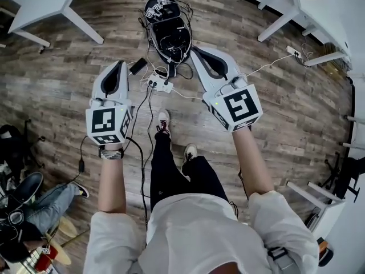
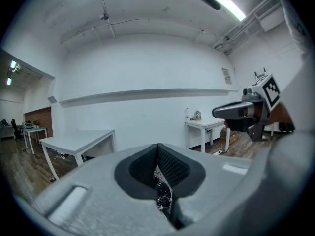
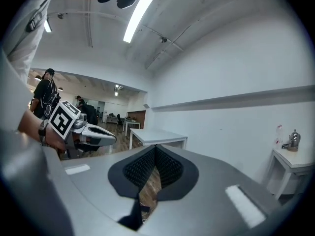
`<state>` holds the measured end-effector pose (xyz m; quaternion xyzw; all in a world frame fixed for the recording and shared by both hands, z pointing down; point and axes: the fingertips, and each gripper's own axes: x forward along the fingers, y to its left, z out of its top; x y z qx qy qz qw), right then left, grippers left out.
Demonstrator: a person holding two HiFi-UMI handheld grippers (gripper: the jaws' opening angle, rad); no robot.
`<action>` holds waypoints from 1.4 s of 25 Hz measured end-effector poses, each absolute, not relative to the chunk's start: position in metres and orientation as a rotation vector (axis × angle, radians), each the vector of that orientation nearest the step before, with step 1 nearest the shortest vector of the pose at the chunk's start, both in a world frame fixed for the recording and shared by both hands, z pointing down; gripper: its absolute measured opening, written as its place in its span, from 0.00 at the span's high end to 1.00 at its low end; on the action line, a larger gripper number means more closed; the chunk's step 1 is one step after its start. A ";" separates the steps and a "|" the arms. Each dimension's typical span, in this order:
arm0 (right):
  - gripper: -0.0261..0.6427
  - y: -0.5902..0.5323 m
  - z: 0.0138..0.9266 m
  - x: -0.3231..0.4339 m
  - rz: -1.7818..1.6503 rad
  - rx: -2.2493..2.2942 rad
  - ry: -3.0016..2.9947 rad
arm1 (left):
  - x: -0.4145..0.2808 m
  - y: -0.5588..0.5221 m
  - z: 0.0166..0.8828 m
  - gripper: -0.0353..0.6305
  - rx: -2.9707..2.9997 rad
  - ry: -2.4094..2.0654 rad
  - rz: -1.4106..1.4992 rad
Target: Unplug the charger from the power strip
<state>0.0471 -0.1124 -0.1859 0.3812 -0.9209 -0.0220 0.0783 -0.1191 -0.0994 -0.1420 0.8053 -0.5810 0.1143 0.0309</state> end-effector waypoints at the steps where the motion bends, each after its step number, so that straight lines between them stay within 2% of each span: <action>1: 0.96 -0.104 -0.193 0.050 -0.057 1.142 -2.758 | -0.116 -0.090 -0.150 0.94 2.476 -1.788 0.343; 13: 0.96 -0.001 -0.290 0.075 -0.110 1.118 -2.807 | -0.079 0.021 -0.255 0.94 2.503 -1.818 0.274; 21: 0.96 0.057 -0.339 0.062 -0.108 1.120 -2.875 | -0.074 0.072 -0.301 0.94 2.530 -1.805 0.257; 35: 0.96 0.075 -0.352 0.045 -0.103 1.185 -2.811 | -0.085 0.088 -0.324 0.94 2.658 -1.714 0.277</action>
